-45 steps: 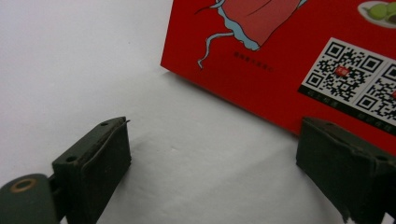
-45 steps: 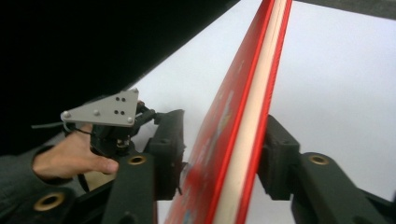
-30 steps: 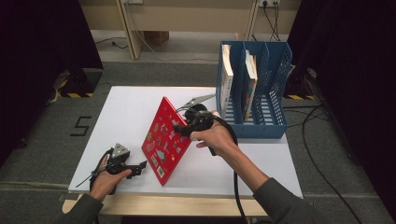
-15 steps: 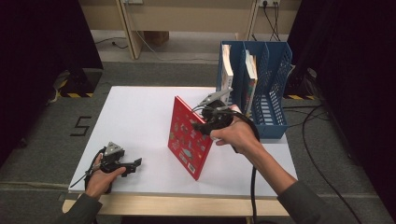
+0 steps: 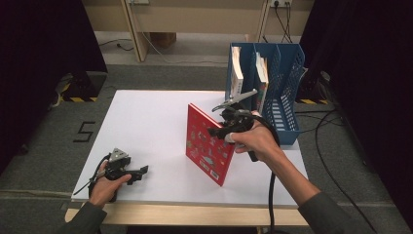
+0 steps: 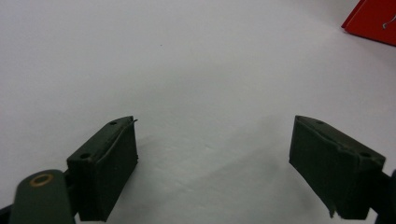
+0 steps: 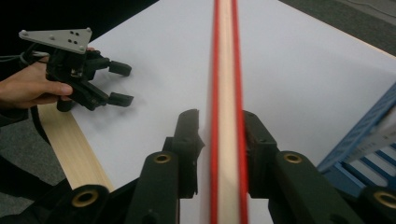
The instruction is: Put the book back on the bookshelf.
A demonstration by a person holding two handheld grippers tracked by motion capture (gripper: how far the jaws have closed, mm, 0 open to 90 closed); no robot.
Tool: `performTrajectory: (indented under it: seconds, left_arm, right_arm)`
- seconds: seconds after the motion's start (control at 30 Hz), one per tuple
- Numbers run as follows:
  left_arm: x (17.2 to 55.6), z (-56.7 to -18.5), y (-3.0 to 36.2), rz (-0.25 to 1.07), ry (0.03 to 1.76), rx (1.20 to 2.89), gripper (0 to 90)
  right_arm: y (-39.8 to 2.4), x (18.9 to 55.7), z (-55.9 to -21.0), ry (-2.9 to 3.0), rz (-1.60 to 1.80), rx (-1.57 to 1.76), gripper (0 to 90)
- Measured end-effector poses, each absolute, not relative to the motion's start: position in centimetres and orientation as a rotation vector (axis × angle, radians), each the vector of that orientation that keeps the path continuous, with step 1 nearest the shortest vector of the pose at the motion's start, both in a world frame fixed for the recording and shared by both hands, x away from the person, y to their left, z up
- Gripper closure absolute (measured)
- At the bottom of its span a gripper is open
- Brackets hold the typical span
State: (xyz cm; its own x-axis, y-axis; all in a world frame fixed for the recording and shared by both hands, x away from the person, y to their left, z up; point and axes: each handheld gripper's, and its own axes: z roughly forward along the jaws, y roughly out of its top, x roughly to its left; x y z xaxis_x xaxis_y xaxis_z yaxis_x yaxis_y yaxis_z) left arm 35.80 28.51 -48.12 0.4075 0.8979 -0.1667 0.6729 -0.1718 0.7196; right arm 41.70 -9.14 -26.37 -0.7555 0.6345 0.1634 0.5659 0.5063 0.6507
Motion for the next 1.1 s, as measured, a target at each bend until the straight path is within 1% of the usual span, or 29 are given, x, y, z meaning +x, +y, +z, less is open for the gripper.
performTrajectory:
  seconds: [0.2,0.33,0.43,0.53,0.7,0.9,1.1]
  left_arm:
    - [35.8,-48.1,28.5,0.382,1.332,1.925,14.8]
    - [35.8,-48.1,28.6,0.381,1.331,1.927,14.9]
    - [35.8,-48.1,28.7,0.384,1.338,1.921,14.8]
    - [35.9,-48.0,29.2,0.444,1.343,1.932,14.9]
    - [36.1,-48.2,29.7,0.432,1.369,1.907,14.9]
    - [36.1,-48.2,29.9,0.42,1.371,1.908,14.9]
    - [36.2,-48.2,29.8,0.419,1.371,1.908,14.9]
  right_arm:
    - [-8.3,42.0,-26.2,2.657,1.037,1.004,72.2]
    - [-7.5,42.6,-26.2,2.675,0.962,0.999,75.3]
    - [-7.4,42.7,-26.3,2.687,0.951,0.997,75.9]
    - [-7.2,42.9,-26.1,2.705,0.911,0.967,77.1]
    - [-7.1,42.9,-26.0,2.723,0.895,0.933,77.4]
    - [-7.4,42.6,-25.6,2.729,0.874,0.931,79.1]
    - [-9.4,42.1,-24.7,2.673,0.831,0.926,79.4]
